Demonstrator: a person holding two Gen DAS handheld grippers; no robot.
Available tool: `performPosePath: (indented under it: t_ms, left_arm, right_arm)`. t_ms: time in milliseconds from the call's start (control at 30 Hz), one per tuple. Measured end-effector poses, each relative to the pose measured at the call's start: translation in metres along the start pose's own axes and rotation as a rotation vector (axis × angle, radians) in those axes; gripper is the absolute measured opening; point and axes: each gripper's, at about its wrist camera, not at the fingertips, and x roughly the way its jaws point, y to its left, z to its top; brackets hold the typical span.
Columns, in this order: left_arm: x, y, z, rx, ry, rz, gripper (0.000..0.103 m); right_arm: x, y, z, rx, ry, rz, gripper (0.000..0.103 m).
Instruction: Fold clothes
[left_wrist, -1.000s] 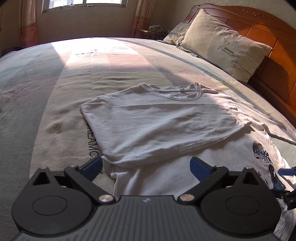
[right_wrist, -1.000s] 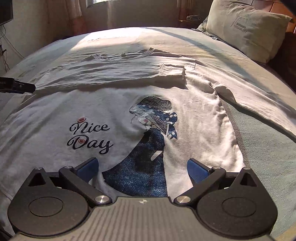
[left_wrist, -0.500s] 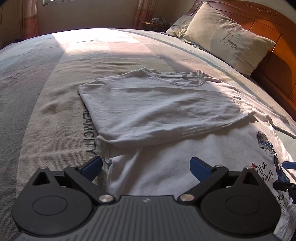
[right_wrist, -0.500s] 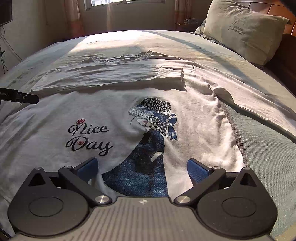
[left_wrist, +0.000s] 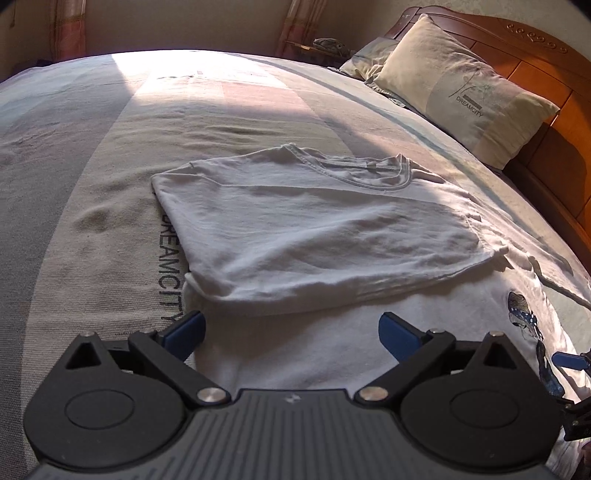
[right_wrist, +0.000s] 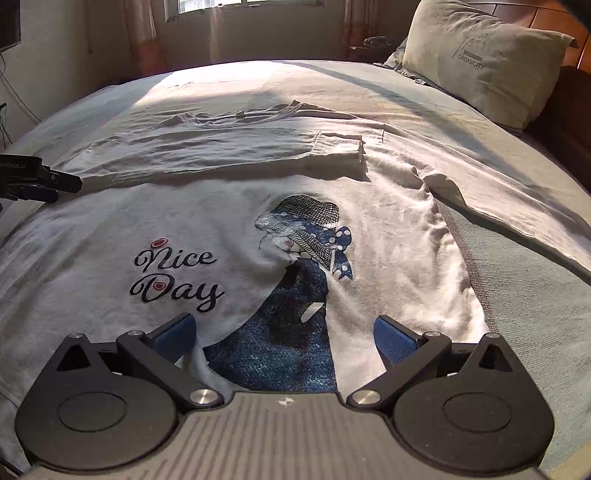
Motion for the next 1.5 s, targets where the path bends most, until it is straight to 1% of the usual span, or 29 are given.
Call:
performPosePath:
  t_ms: [67,133,200,233,300,333,367,400,467,500,567,633,733,800,867,967,1000,1067,1100,1167,1200,1267,1367,1400,1500]
  left_arm:
    - [-0.007,-0.005,0.001,0.035,-0.009,-0.034,0.100]
    - [-0.005,-0.008,0.000,0.046,-0.013,-0.068,0.101]
    - [0.006,-0.003,-0.001,0.013,0.039,-0.029,0.101]
    - [0.013,0.001,-0.003,-0.016,0.075,0.010,0.100]
    - [0.008,0.002,-0.002,-0.034,0.054,0.007,0.101]
    - [0.003,-0.001,0.000,-0.046,0.067,0.038,0.100]
    - [-0.001,-0.005,0.001,-0.033,0.066,0.055,0.100]
    - [-0.007,-0.010,0.002,0.000,0.048,0.059,0.100]
    - [-0.018,-0.019,0.003,0.061,0.024,0.035,0.101]
    - [-0.021,-0.021,0.004,0.075,0.017,0.021,0.101]
    - [-0.026,-0.023,0.007,0.083,0.001,0.000,0.101]
    - [-0.027,-0.021,0.010,0.068,-0.015,-0.021,0.101]
    - [-0.018,-0.015,0.021,0.031,-0.037,-0.074,0.101]
    - [-0.007,-0.011,0.030,0.010,-0.051,-0.109,0.101]
    - [0.006,-0.007,0.039,-0.013,-0.044,-0.131,0.101]
    - [0.031,0.005,0.039,-0.054,-0.004,-0.115,0.101]
    - [0.039,0.009,0.038,-0.068,0.010,-0.109,0.101]
    - [0.037,0.010,0.038,-0.072,0.014,-0.099,0.101]
    - [0.035,0.010,0.038,-0.074,0.015,-0.094,0.101]
    - [0.032,0.010,0.037,-0.078,0.019,-0.085,0.101]
    - [0.031,0.010,0.037,-0.080,0.020,-0.080,0.101]
    - [0.020,-0.003,0.039,-0.042,0.019,-0.047,0.101]
    - [-0.003,-0.035,0.035,0.057,0.009,-0.064,0.101]
    - [-0.011,-0.047,0.032,0.096,0.002,-0.074,0.101]
    - [-0.035,-0.082,0.006,0.220,0.005,-0.075,0.101]
  right_arm:
    - [0.000,0.000,0.000,0.000,-0.002,0.000,0.103]
    - [0.000,0.000,-0.001,0.000,-0.005,-0.001,0.103]
    - [0.000,0.000,-0.001,0.000,-0.004,-0.002,0.103]
    - [-0.001,0.000,-0.001,-0.001,-0.002,-0.001,0.103]
    - [-0.001,0.000,0.000,-0.003,0.003,-0.001,0.103]
    - [-0.001,0.000,0.000,-0.005,0.006,-0.001,0.103]
    - [-0.002,0.000,0.000,-0.006,0.009,0.001,0.103]
    - [-0.003,0.000,0.001,-0.006,0.015,0.003,0.103]
    - [-0.006,-0.001,0.007,-0.002,0.027,0.020,0.103]
    - [-0.010,-0.001,0.012,-0.005,0.010,0.040,0.103]
    - [-0.017,0.003,0.028,-0.051,-0.052,0.070,0.103]
    - [-0.018,0.012,0.052,-0.132,-0.107,0.073,0.103]
    - [0.001,0.025,0.091,-0.241,-0.166,0.107,0.103]
    - [0.027,0.031,0.117,-0.282,-0.170,0.161,0.103]
    - [0.052,0.034,0.134,-0.284,-0.154,0.198,0.103]
    - [0.090,0.031,0.153,-0.239,-0.116,0.239,0.103]
    - [0.100,0.027,0.153,-0.211,-0.082,0.233,0.103]
    - [0.114,0.017,0.147,-0.147,0.003,0.191,0.103]
    - [0.111,0.010,0.138,-0.124,0.008,0.183,0.101]
    - [0.091,0.001,0.122,-0.120,-0.026,0.193,0.102]
    - [0.078,-0.002,0.115,-0.119,-0.028,0.176,0.103]
    - [0.052,-0.007,0.103,-0.112,-0.025,0.129,0.103]
    - [0.011,-0.016,0.080,-0.086,-0.037,0.114,0.103]
    - [-0.003,-0.018,0.071,-0.075,-0.039,0.106,0.103]
    - [-0.033,-0.015,0.044,-0.076,-0.028,0.099,0.103]
